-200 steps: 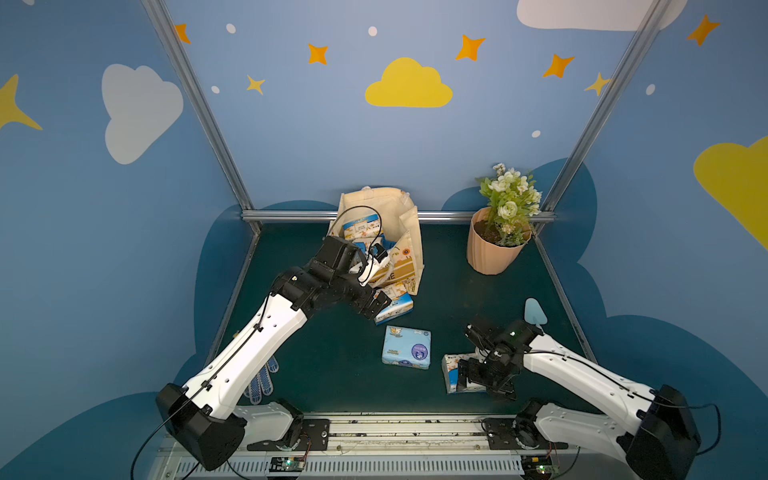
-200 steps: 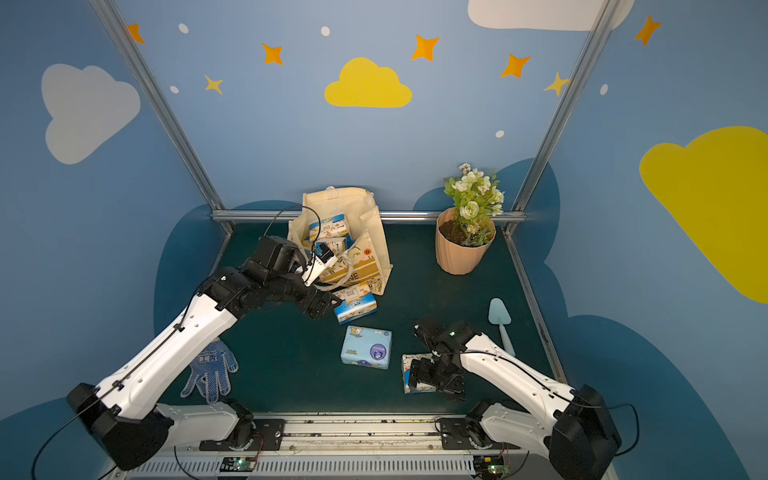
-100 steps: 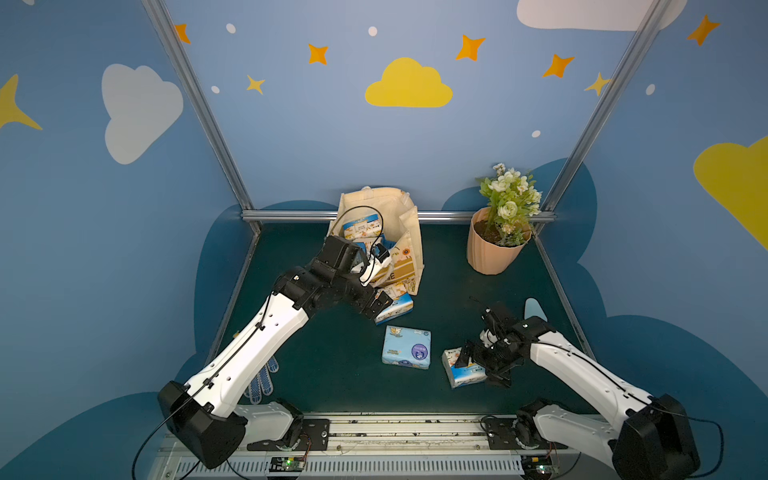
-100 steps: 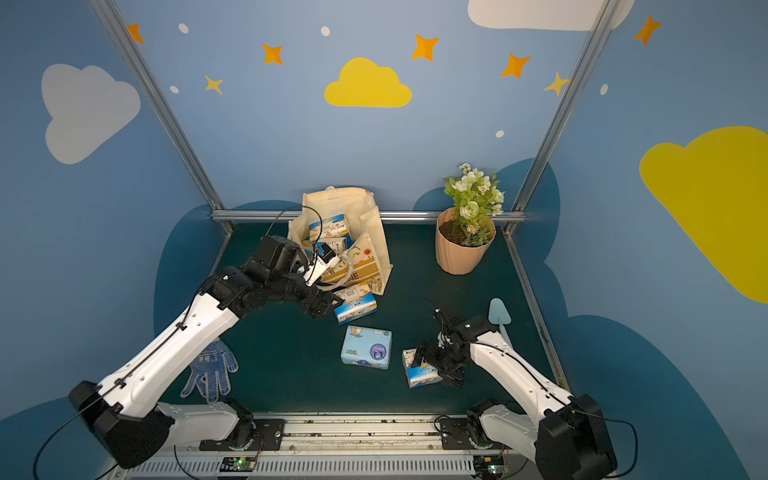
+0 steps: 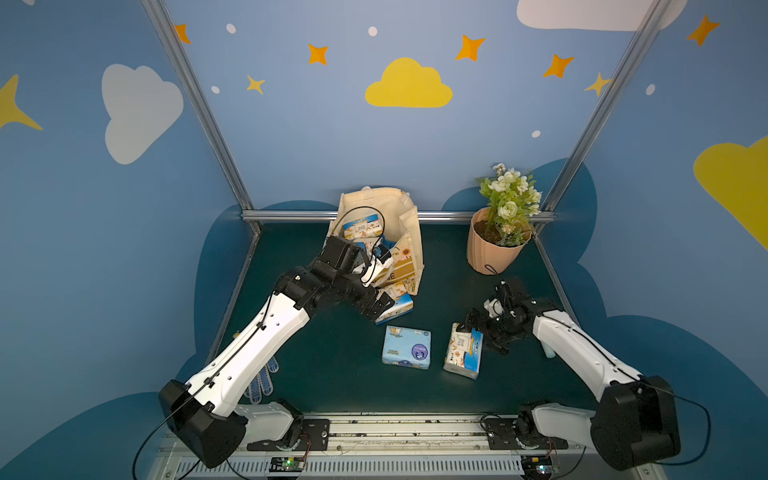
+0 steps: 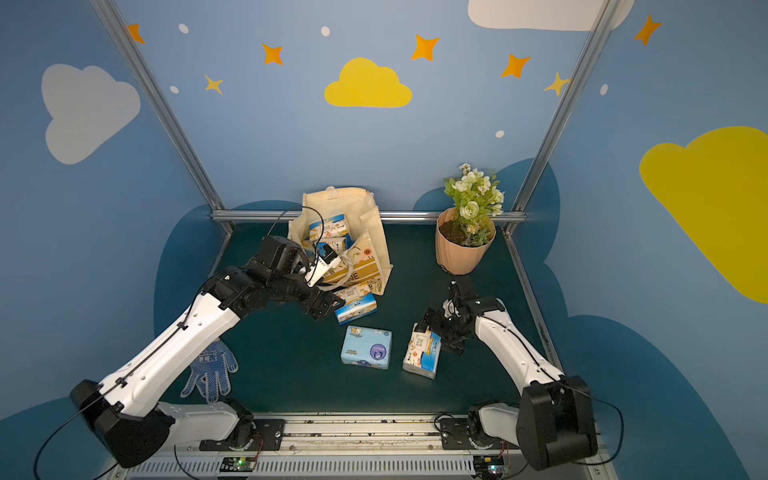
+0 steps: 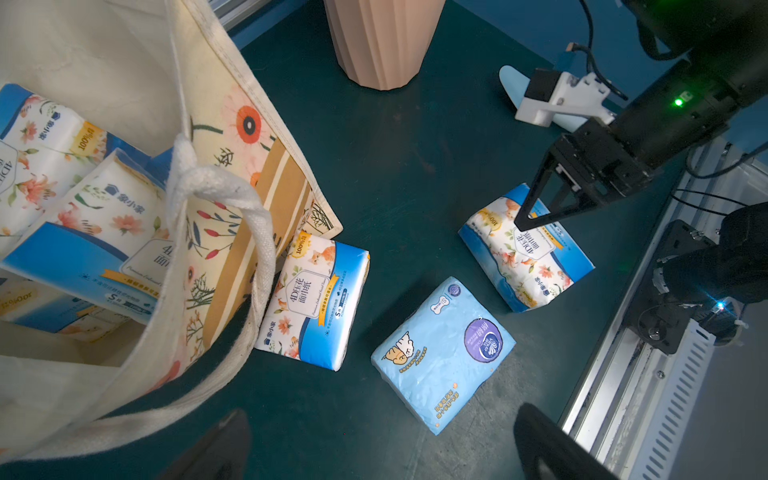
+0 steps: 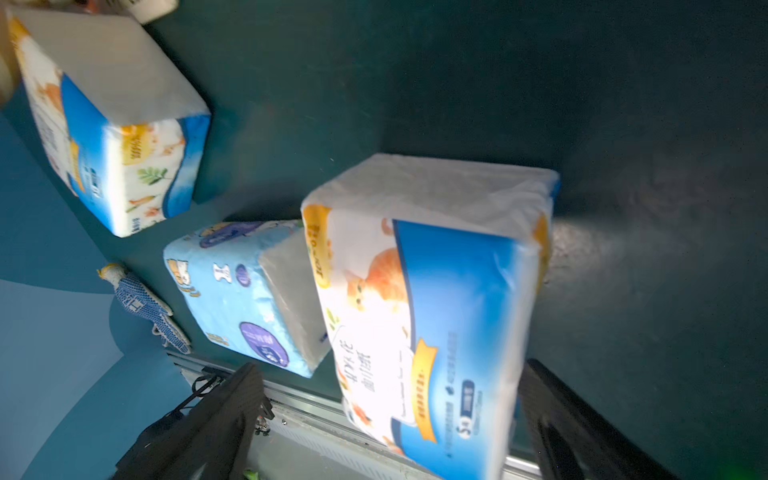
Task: Put tissues into the canvas bag
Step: Adjust the pack of facial tissues at the center of the board, then pick up the pack of facial tissues from the center of the board.
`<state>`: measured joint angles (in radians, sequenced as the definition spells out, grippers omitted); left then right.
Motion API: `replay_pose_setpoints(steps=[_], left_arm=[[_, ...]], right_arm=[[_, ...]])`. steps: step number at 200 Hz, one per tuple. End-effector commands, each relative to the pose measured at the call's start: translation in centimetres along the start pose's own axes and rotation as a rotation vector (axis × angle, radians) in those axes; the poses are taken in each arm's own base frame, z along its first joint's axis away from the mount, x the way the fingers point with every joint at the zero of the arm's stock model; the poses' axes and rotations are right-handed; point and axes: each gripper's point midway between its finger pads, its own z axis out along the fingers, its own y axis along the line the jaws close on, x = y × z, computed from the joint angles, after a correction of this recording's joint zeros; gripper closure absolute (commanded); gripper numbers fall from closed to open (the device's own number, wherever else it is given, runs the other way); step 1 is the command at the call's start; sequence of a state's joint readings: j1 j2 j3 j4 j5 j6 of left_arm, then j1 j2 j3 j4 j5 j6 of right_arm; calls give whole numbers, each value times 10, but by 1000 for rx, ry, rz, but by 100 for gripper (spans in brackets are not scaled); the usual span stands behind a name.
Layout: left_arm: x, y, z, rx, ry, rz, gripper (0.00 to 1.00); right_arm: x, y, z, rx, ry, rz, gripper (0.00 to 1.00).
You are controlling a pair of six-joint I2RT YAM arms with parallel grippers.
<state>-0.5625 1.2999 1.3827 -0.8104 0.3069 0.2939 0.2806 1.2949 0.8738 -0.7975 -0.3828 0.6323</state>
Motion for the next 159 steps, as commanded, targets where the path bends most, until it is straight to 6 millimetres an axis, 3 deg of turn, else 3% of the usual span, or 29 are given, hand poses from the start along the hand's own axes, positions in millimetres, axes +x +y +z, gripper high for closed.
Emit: replay_pose_setpoints(steps=[1, 25, 74, 121, 159], left_arm=[[-6, -5, -6, 18, -30, 8, 0], [-7, -6, -6, 17, -34, 11, 0], [-7, -5, -6, 15, -36, 16, 0], [-10, -3, -8, 4, -38, 17, 0], [-8, -3, -7, -1, -35, 16, 0]], right_arm=[[6, 7, 1, 25, 41, -74, 3], [12, 11, 5, 99, 55, -167, 3], [22, -3, 27, 306, 81, -318, 3], [25, 0, 41, 325, 62, -332, 3], [21, -9, 48, 375, 23, -327, 3]])
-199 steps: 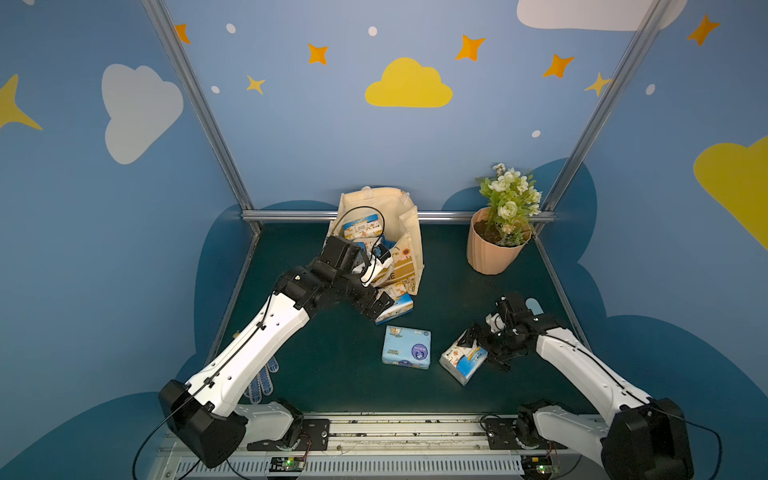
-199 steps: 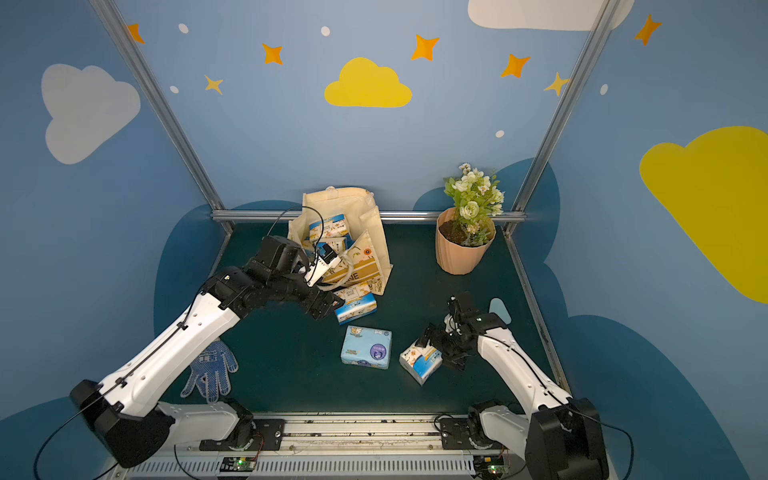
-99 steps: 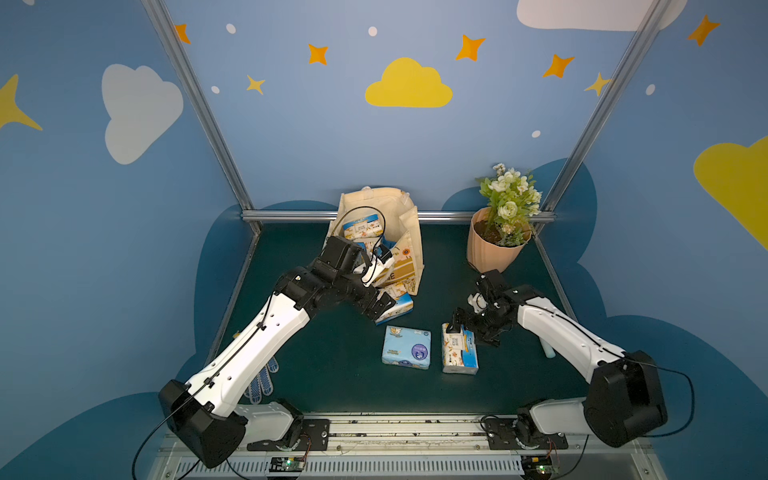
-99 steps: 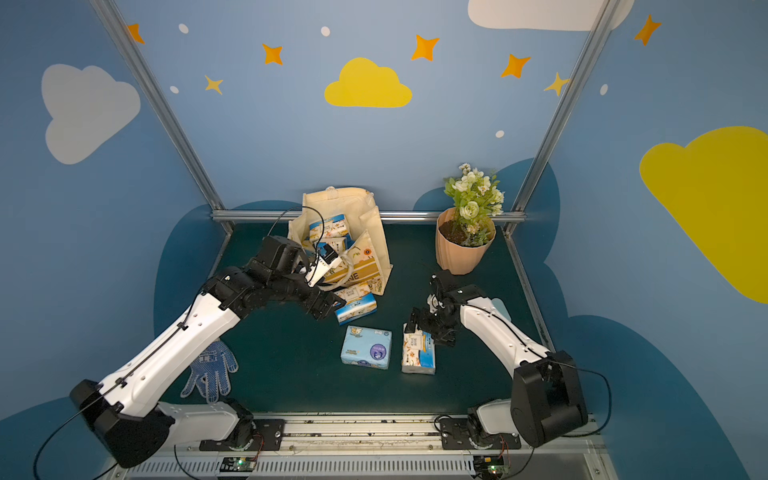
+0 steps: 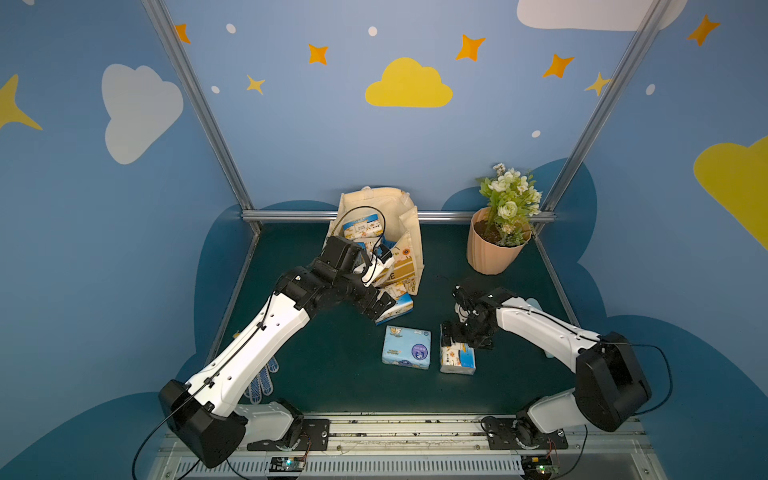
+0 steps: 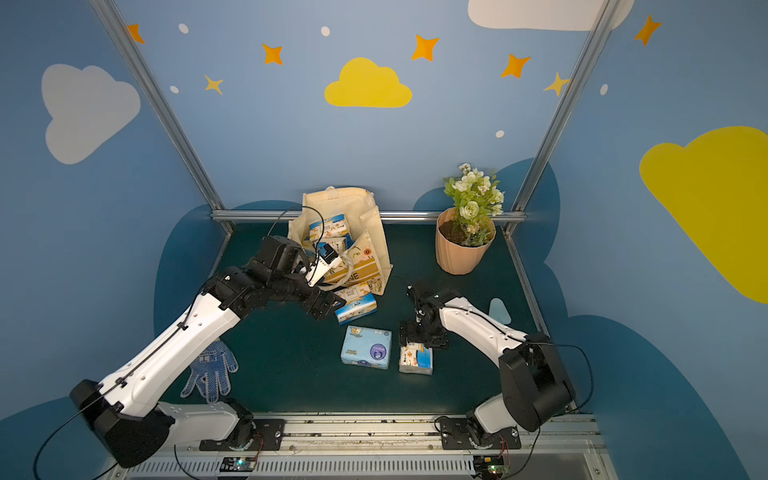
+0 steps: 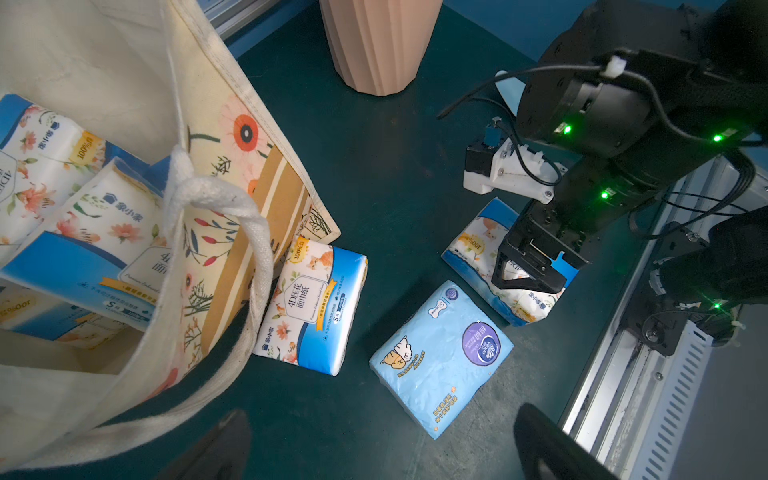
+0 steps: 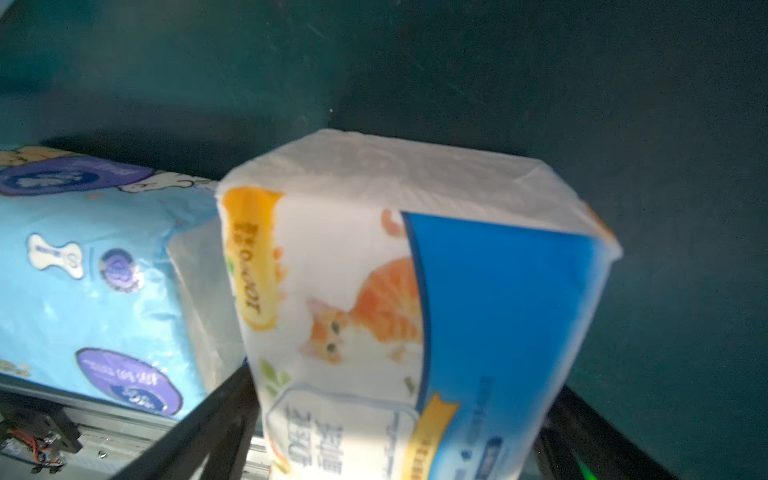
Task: Put tissues into the canvas bag
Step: Pick up the pack of facial tissues from the center of the board.
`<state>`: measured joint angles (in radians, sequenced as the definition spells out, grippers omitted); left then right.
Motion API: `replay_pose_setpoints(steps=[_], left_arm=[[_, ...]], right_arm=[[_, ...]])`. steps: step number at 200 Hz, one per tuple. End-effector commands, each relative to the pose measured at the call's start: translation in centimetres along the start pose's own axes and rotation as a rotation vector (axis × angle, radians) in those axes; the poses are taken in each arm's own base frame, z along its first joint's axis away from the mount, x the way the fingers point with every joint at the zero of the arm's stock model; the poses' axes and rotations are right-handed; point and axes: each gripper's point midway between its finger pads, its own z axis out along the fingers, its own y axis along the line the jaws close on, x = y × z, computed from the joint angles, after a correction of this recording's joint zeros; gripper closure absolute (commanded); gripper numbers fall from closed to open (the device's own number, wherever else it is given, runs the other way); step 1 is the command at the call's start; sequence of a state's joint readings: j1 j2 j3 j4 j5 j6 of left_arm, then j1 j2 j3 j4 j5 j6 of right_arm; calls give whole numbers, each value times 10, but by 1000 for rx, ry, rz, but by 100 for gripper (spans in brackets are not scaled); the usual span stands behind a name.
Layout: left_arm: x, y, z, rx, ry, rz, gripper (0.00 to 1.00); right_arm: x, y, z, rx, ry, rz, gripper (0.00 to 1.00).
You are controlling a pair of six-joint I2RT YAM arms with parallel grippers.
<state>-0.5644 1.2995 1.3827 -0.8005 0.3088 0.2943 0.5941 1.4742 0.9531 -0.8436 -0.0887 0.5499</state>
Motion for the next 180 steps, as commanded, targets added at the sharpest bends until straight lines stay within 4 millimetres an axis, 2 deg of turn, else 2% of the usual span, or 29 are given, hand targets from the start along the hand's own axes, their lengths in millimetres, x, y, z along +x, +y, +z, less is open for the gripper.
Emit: replay_pose_setpoints(steps=[1, 88, 151, 168, 180], left_arm=[[-6, -2, -8, -3, -25, 12, 0], [-1, -5, -11, 4, -17, 20, 0], [1, -3, -13, -8, -11, 32, 0], [2, -2, -14, -19, -8, 39, 0], [2, -1, -15, -24, -5, 40, 0]], right_arm=[[-1, -10, 8, 65, -21, 19, 3], [-3, -26, 16, 135, -82, 36, 4], [-5, -30, 16, 146, -112, 51, 7], [-6, -29, 14, 130, -130, 52, 17], [-6, -28, 11, 119, -146, 50, 19]])
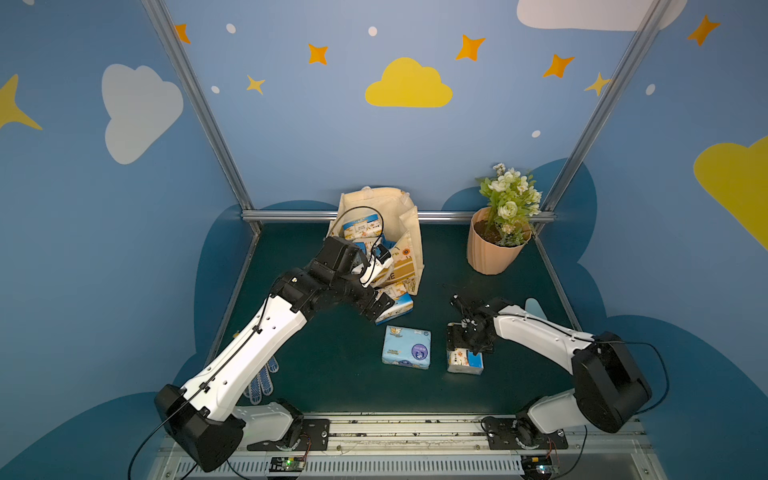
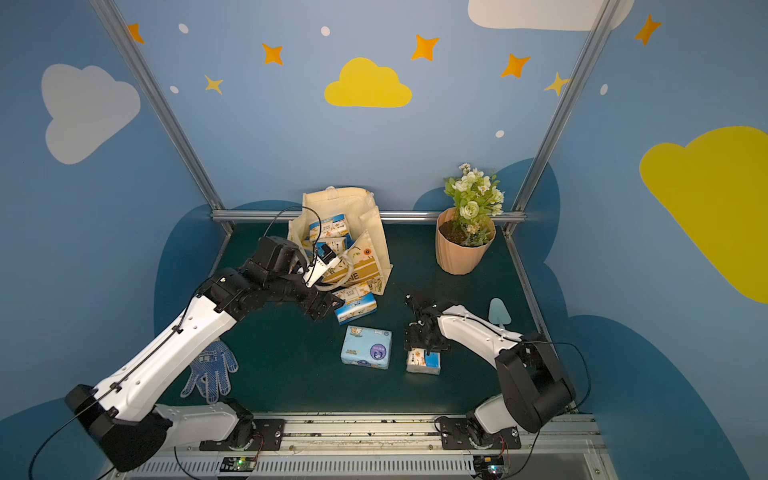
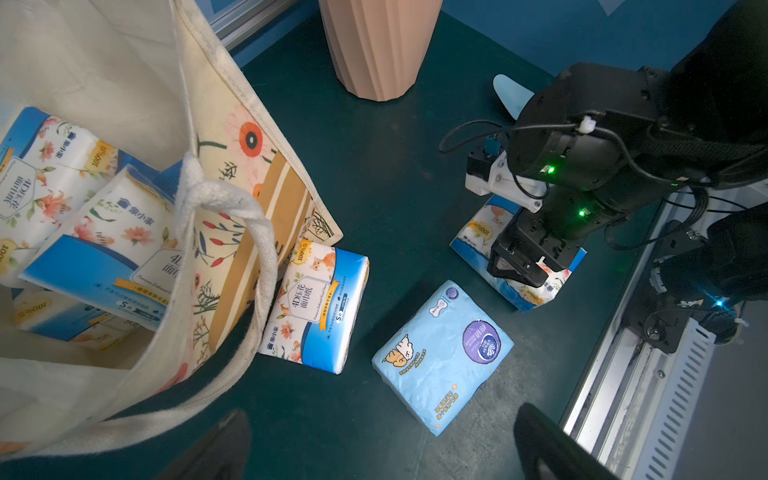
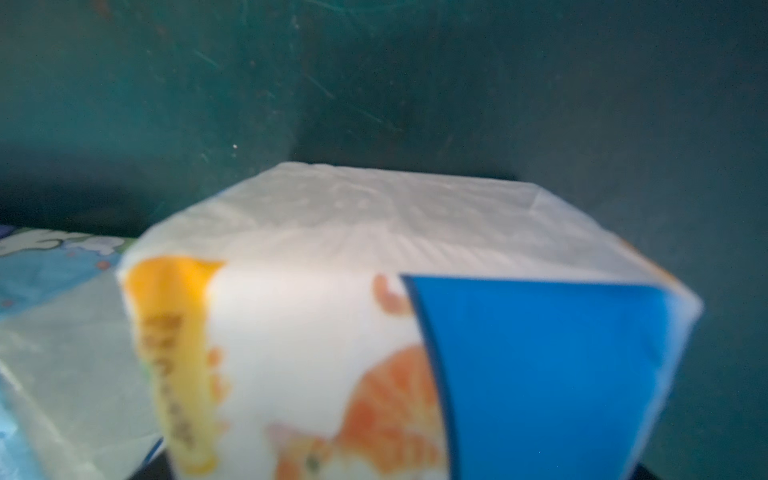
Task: Put tissues into the canvas bag
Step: Pick up the pack of facial tissues from the center of the board, then place the pack of facial tissues in the canvas bag.
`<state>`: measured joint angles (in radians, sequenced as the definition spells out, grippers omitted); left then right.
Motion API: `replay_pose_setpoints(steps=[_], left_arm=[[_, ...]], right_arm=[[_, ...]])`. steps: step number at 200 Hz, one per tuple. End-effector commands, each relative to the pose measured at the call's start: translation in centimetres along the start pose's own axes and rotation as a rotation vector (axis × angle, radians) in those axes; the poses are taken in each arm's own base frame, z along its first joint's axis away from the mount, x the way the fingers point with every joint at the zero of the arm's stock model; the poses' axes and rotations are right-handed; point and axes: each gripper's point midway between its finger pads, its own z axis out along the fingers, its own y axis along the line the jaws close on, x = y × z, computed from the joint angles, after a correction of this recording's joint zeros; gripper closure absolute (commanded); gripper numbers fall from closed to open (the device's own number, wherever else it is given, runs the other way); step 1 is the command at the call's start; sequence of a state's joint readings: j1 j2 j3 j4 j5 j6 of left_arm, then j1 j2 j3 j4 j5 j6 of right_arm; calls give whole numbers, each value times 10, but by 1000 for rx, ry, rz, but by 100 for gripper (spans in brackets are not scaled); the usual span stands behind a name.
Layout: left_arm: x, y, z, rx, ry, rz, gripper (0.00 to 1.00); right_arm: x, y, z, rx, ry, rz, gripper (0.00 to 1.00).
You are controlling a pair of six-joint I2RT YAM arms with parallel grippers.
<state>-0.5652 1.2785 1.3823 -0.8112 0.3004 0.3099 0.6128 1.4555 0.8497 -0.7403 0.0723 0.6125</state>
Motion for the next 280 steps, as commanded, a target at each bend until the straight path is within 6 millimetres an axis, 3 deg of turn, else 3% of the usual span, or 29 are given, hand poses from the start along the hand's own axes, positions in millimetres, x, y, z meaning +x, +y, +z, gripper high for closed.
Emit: replay_pose_setpoints(steps=[1, 60, 102, 152, 220, 280], left_arm=[[2, -1, -8, -14, 1, 21, 0], [8, 3, -11, -37, 19, 7, 0], [30, 21, -22, -147, 63, -27, 0], [47, 32, -51, -143, 24, -171, 0], [71, 72, -59, -250, -2, -300, 0], [73, 94, -61, -293, -17, -364, 0]], right_arm=[[-2, -2, -6, -6, -45, 11, 19], [-6, -6, -28, -1, -93, -20, 24], [-21, 3, -64, -49, -137, -39, 24], [-66, 27, -135, -128, -295, -120, 24], [-123, 72, -224, -244, -505, -274, 24], [-167, 119, -272, -343, -622, -378, 24]])
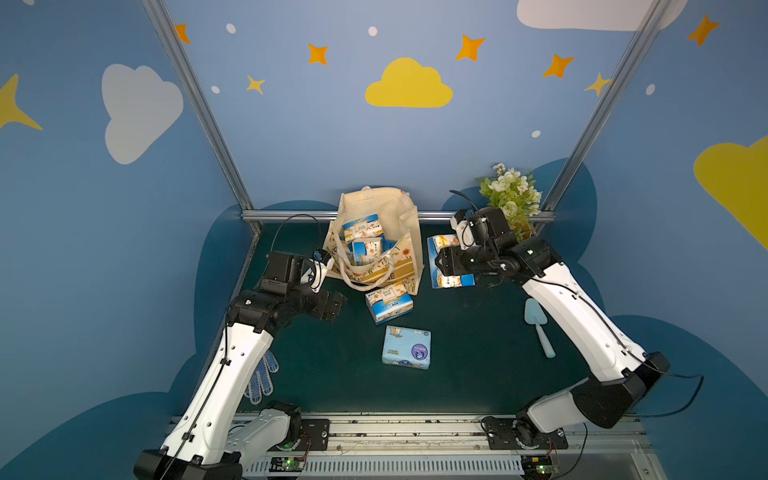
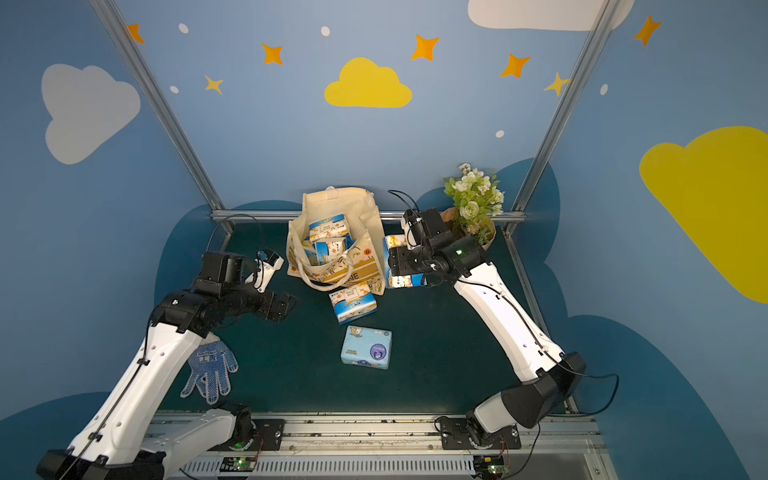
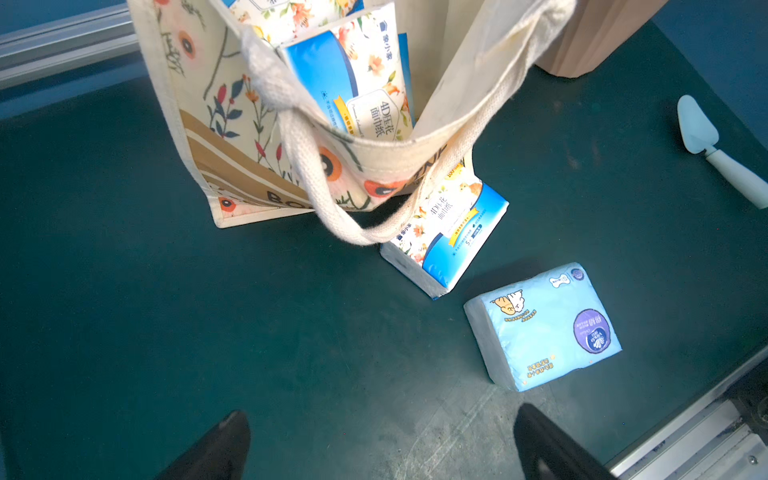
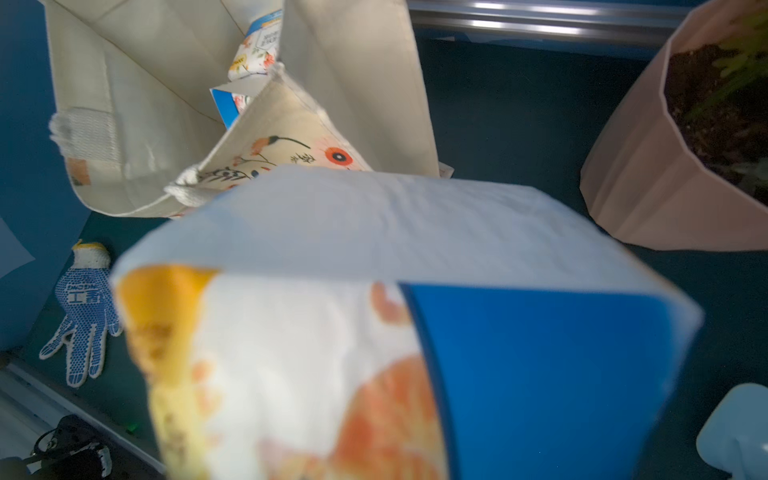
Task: Put tissues into the canvas bag
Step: Place the pack of facial tissues in the canvas bag.
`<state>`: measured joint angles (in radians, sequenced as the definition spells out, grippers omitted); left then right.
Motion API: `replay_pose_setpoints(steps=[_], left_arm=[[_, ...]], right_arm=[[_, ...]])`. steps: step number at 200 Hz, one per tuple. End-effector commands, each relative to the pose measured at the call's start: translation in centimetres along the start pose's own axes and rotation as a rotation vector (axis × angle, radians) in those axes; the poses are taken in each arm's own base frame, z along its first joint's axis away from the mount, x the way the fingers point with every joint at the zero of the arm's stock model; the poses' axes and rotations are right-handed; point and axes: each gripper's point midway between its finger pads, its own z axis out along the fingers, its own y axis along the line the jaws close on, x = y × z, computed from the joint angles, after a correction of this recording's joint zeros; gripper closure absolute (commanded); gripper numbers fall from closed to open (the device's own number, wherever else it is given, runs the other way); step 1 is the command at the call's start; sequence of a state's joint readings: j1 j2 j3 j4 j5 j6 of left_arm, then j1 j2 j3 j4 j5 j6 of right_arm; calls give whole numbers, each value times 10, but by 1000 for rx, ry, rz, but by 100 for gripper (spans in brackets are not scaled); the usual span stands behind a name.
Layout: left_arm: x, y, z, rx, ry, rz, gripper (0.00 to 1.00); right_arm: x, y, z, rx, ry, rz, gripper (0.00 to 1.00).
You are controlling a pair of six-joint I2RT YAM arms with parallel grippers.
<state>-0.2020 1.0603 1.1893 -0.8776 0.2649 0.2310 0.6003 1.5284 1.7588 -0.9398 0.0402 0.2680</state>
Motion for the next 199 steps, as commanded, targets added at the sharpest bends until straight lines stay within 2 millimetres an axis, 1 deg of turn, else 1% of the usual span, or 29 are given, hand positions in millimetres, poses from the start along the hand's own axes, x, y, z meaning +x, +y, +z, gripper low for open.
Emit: replay_pose_setpoints(steps=[1, 23, 56, 77, 107, 154, 180, 199], left_arm=[[-11, 4, -3, -1, -33, -24, 0], [-13, 7, -1, 2, -31, -34, 0], [-14, 6, 5, 28, -14, -32, 0], [-13, 7, 7, 28, -6, -34, 0], [-13, 6, 7, 32, -1, -35, 0], [-15, 6, 12, 45, 11, -47, 0], [-16, 7, 15, 52, 18, -52, 0], [-16, 7, 18, 60, 24, -59, 0]], right_arm=[[-27, 18, -4, -59, -56, -60, 24], [-50, 34, -5, -110, -103, -79, 24], [-83, 60, -7, -185, -173, -118, 24], [-101, 77, -3, -227, -205, -138, 24], [-127, 94, 5, -256, -257, -159, 24], [-157, 121, 25, -365, -347, -171, 23], [-169, 131, 32, -412, -398, -181, 23], [-177, 134, 40, -421, -432, -183, 22]])
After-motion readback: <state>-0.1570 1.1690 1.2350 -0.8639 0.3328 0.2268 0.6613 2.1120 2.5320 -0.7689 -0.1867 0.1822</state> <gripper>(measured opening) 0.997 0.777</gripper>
